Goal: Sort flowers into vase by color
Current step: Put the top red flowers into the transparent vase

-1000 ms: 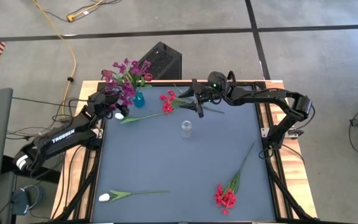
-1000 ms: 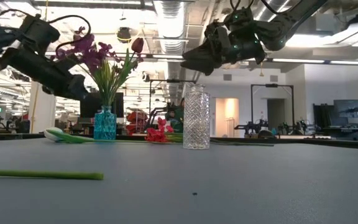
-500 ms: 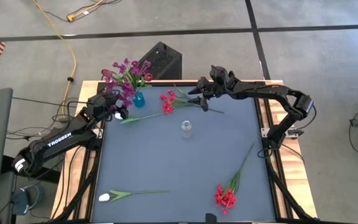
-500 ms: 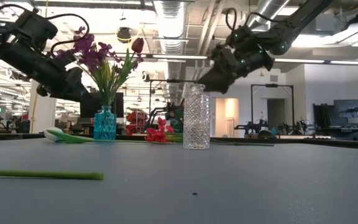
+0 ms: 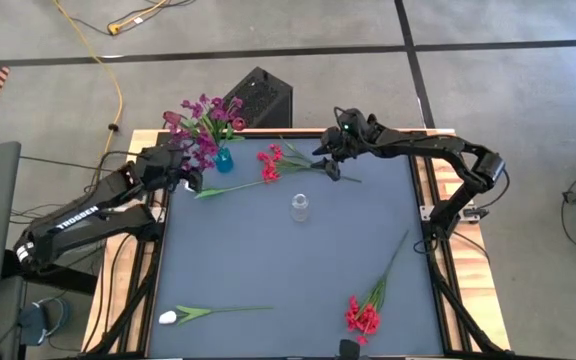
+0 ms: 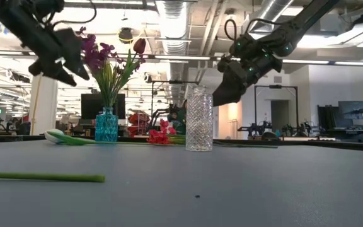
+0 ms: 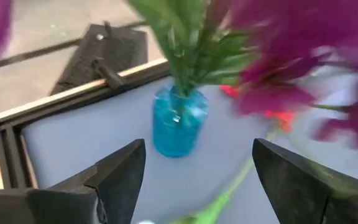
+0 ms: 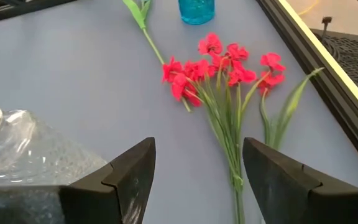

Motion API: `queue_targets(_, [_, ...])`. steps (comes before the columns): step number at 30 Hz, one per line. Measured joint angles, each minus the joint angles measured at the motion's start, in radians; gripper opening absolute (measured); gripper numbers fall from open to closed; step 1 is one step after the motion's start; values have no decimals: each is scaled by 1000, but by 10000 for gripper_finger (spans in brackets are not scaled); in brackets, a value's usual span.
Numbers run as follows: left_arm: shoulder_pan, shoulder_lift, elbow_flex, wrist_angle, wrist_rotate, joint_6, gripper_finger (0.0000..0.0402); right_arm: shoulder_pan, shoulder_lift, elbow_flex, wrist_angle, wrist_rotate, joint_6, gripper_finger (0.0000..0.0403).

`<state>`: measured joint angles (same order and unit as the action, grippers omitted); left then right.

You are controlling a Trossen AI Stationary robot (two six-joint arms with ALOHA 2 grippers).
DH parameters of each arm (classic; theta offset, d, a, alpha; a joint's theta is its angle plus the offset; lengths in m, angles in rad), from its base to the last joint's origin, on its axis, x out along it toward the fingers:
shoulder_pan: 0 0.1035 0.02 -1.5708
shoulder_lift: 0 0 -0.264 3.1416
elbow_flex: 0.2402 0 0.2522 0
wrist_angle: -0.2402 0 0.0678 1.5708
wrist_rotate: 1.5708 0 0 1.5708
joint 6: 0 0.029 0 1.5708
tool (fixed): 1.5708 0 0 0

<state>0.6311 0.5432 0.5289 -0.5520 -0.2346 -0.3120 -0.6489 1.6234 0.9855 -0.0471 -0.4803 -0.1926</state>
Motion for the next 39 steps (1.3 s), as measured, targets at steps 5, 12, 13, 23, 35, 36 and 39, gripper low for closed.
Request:
queue_targets(5, [-56,11,113,-183,124,-22,284,2,0,0,-23,6,-37,269])
queue_targets(12, [-159,11,185,-338,335,-70,284,-14,0,0,-78,26,-66,269])
queue_targets(13, [-179,8,186,-340,364,-84,284,-17,0,0,-95,38,-70,269])
queue_targets(23, [-497,11,186,-333,285,-202,284,-8,1,0,-313,236,-108,269])
queue_targets(35, [-871,107,-2,80,48,-186,284,6,1,-22,-353,366,-25,269])
queue_targets(36, [-890,116,-23,131,31,-159,284,10,1,-38,-351,366,-24,269])
queue_targets(39, [-927,154,-93,296,8,-80,284,25,2,-96,-313,379,10,269])
